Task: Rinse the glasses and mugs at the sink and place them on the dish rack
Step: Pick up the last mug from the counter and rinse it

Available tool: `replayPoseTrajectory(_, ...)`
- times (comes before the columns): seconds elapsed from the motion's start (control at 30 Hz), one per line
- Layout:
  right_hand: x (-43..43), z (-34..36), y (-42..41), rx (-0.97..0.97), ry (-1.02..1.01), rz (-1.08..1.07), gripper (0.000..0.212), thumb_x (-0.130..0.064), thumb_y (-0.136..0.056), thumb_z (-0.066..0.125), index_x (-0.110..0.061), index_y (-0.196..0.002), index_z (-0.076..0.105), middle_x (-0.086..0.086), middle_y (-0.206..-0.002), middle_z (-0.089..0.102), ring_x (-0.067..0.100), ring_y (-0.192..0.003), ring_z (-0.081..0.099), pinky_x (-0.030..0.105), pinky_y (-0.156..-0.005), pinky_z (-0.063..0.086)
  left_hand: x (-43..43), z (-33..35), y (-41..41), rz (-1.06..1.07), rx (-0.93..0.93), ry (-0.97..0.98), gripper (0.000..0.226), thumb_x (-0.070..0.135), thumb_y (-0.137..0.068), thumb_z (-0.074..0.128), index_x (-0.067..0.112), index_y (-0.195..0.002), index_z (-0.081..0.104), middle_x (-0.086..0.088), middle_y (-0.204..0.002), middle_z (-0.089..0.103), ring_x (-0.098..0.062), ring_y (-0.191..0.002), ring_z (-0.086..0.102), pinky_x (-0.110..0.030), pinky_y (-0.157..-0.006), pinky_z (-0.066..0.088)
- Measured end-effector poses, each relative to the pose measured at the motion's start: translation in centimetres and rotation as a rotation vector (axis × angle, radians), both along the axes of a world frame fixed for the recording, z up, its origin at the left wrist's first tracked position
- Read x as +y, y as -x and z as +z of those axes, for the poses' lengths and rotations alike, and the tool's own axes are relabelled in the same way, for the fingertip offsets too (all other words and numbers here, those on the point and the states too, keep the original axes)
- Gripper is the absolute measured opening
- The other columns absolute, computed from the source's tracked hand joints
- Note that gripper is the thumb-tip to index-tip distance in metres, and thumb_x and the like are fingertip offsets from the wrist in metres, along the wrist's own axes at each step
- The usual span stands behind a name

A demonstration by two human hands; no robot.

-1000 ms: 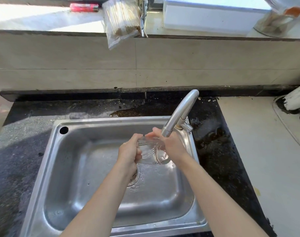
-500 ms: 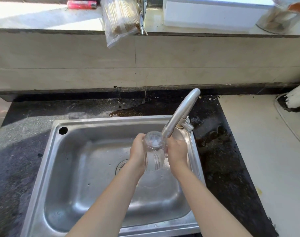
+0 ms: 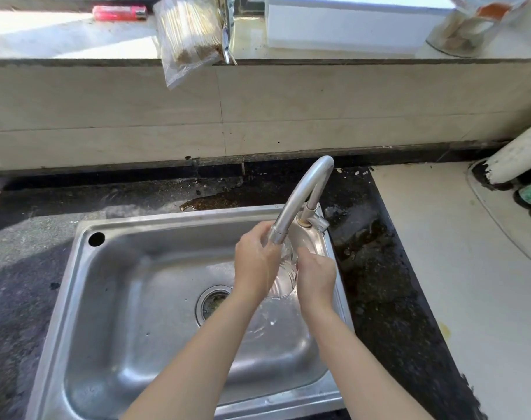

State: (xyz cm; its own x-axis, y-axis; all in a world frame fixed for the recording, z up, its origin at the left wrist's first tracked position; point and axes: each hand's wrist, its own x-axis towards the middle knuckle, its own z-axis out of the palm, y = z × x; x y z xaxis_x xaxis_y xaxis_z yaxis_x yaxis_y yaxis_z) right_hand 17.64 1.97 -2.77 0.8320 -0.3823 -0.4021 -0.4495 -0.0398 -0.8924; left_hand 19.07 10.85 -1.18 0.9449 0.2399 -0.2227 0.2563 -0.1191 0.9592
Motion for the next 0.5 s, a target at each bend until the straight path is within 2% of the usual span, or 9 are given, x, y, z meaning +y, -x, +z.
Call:
replayPoseTrajectory(0.07, 0.0, 0.3, -0.1, -0.021, 0.024, 0.017, 0.055, -0.021, -0.085, 0.06, -0.02, -0.043, 0.024, -0.002, -0.048, 0.021, 0.015, -0.051, 0.02, 0.033, -0.052, 0.018, 1.0, 1.0, -0.8, -0.104, 0.103, 0.154, 0.017, 0.024, -0.078, 0.061, 0.01, -0.076, 0.071, -0.012, -0.073, 0.063, -0.016, -0.067, 0.054, -0.026, -0.062, 0.049)
replayPoseTrajectory(0.13, 0.3, 0.6, -0.6, 0.013, 0.022, -0.012, 0.06, -0.019, -0.084, 0.059, -0.018, -0.035, 0.024, -0.006, -0.044, 0.019, 0.015, -0.051, 0.019, 0.032, -0.052, 0.018, 1.0, 1.7, -1.0, -0.1, 0.153, 0.187, 0.014, 0.011, -0.087, 0.06, 0.006, -0.08, 0.072, -0.014, -0.071, 0.06, -0.013, -0.061, 0.055, -0.022, -0.058, 0.051)
replayPoseTrajectory(0.2, 0.6, 0.8, -1.2, 0.061, 0.007, -0.076, 0.059, -0.018, -0.082, 0.059, -0.017, -0.032, 0.028, -0.007, -0.043, 0.021, 0.017, -0.052, 0.022, 0.033, -0.053, 0.022, 0.2, 1.4, -0.2, -0.004, 0.043, -0.09, 0.017, 0.005, -0.089, 0.052, 0.008, -0.088, 0.068, -0.004, -0.074, 0.061, -0.013, -0.064, 0.056, -0.02, -0.056, 0.048)
replayPoseTrajectory(0.27, 0.8, 1.0, -1.7, 0.044, 0.01, -0.074, 0.057, -0.015, -0.081, 0.058, -0.018, -0.035, 0.026, -0.006, -0.043, 0.022, 0.018, -0.052, 0.023, 0.034, -0.053, 0.023, -0.6, 0.6, 1.3, 0.084, -0.228, -0.35, 0.022, 0.015, -0.09, 0.043, 0.008, -0.091, 0.064, -0.002, -0.086, 0.059, -0.007, -0.077, 0.051, -0.012, -0.069, 0.041)
replayPoseTrajectory(0.3, 0.8, 1.2, -1.7, 0.015, 0.019, -0.043, 0.056, -0.012, -0.081, 0.056, -0.018, -0.035, 0.024, -0.006, -0.042, 0.021, 0.017, -0.051, 0.022, 0.034, -0.053, 0.022, -0.7, 0.1, 1.9, 0.091, -0.314, -0.391, 0.027, 0.021, -0.09, 0.04, 0.007, -0.093, 0.062, -0.003, -0.091, 0.057, 0.001, -0.082, 0.047, -0.008, -0.074, 0.038)
replayPoseTrajectory(0.37, 0.6, 1.3, -1.4, -0.022, 0.062, 0.033, 0.057, -0.01, -0.081, 0.054, -0.017, -0.033, 0.024, -0.008, -0.04, 0.019, 0.015, -0.05, 0.019, 0.033, -0.053, 0.021, -0.5, -0.4, 2.3, 0.095, -0.322, -0.339, 0.033, 0.031, -0.085, 0.039, 0.008, -0.092, 0.062, 0.001, -0.09, 0.056, 0.005, -0.082, 0.047, -0.008, -0.073, 0.036)
replayPoseTrajectory(0.43, 0.3, 1.3, -1.1, -0.033, 0.078, 0.064, 0.057, -0.011, -0.081, 0.056, -0.016, -0.033, 0.026, -0.009, -0.041, 0.017, 0.014, -0.05, 0.017, 0.032, -0.052, 0.018, 0.0, 0.0, 1.5, 0.073, -0.191, -0.164, 0.031, 0.039, -0.081, 0.049, 0.013, -0.085, 0.065, 0.007, -0.073, 0.058, 0.001, -0.064, 0.047, -0.019, -0.062, 0.038)
replayPoseTrajectory(0.5, -0.1, 1.0, -0.8, 0.0, 0.016, 0.028, 0.054, -0.016, -0.082, 0.062, -0.021, -0.04, 0.028, -0.003, -0.047, 0.02, 0.014, -0.051, 0.018, 0.03, -0.05, 0.019, 0.5, 0.8, 0.3, -0.03, -0.056, -0.015, 0.025, 0.032, -0.082, 0.059, 0.009, -0.081, 0.069, 0.001, -0.066, 0.059, -0.009, -0.061, 0.048, -0.025, -0.058, 0.038)
